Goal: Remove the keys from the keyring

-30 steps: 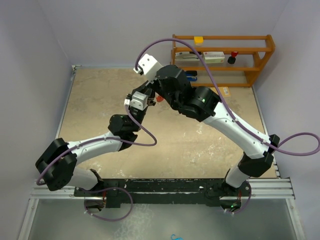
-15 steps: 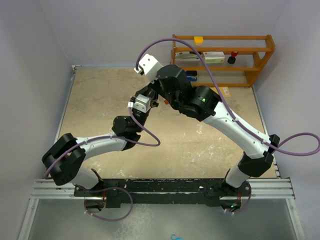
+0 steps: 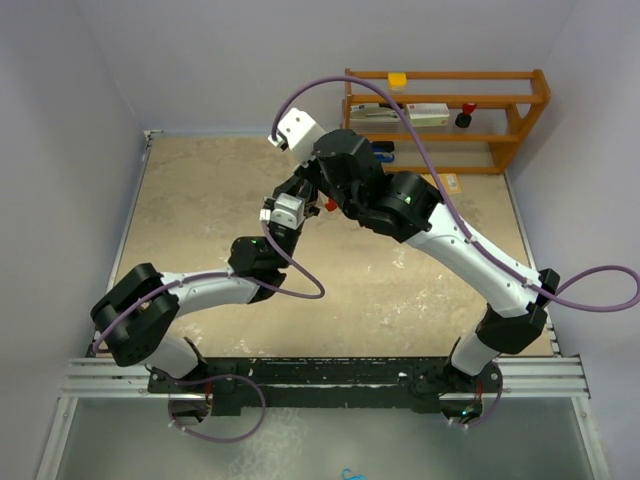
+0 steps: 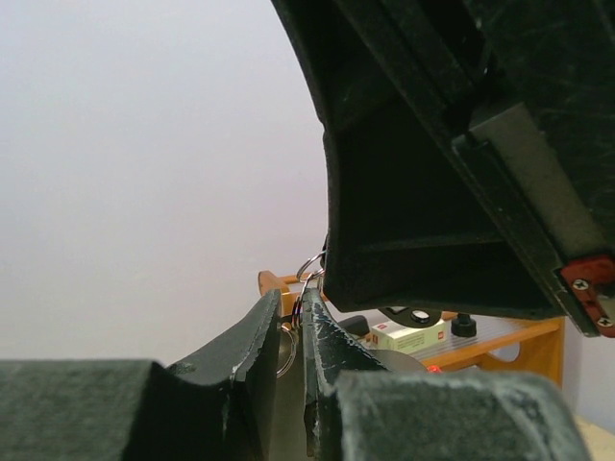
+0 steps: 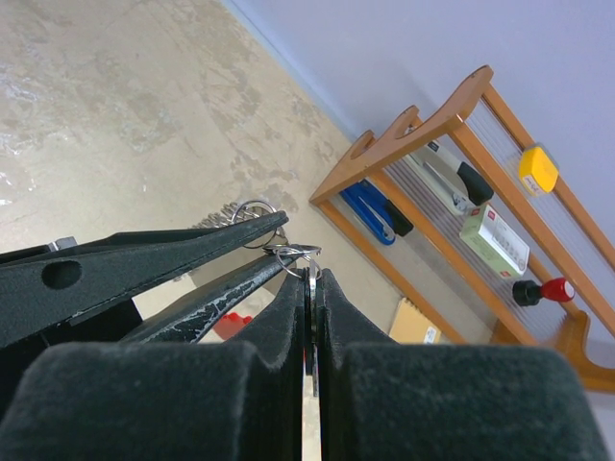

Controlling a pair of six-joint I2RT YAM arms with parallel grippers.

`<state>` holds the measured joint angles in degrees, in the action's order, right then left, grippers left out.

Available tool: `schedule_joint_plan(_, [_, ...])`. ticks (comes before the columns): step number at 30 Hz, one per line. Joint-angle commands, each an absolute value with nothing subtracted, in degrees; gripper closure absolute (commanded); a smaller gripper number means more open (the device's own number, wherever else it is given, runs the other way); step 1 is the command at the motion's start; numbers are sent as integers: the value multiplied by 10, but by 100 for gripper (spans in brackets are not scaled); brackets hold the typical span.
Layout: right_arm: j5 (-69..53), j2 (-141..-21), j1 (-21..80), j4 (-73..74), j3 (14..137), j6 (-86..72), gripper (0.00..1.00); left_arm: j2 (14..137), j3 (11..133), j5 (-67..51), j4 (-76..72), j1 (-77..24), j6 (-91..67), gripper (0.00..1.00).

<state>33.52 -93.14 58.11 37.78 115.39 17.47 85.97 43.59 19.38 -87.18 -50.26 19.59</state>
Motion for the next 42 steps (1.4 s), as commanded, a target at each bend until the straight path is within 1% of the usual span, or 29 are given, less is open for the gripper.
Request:
schedule_joint_plan(1, [343,-914,585,361,1178,169,100,862,427,239,-956,-504,221,88])
schedule_joint_plan(6, [340,-919,586,366,1180,166,100,867,423,270,-984,-505,236,88])
schedule_joint_plan(14, [337,-924,589,372,1187,164,100,872,439,301,-986,-506,259,89])
schedule_joint_plan(25, [338,-923,592,379,1193,162,100,904,495,280,-986,-506,319,89])
schedule_joint_plan(26, [338,-922,592,380,1194,163,100,907,498,280,-986,-506,324,90])
schedule_joint_plan(27, [338,-922,592,380,1195,162,100,909,501,280,-986,-506,332,93])
schedule_joint_plan(28, [338,-922,593,380,1195,163,100,911,505,283,-986,-506,338,99])
schedule_joint_plan(30, [340,-920,593,378,1195,164,100,912,510,295,-986,-507,346,100])
schedule_joint_plan(34, [358,-919,593,366,1191,174,100,880,495,291,-963,-508,354,100])
schedule_joint_plan(38, [397,-894,593,281,1147,203,100,817,454,264,-931,-510,336,100])
schedule_joint_plan(42, [377,-877,593,241,1139,212,100,772,424,260,-917,-512,336,100])
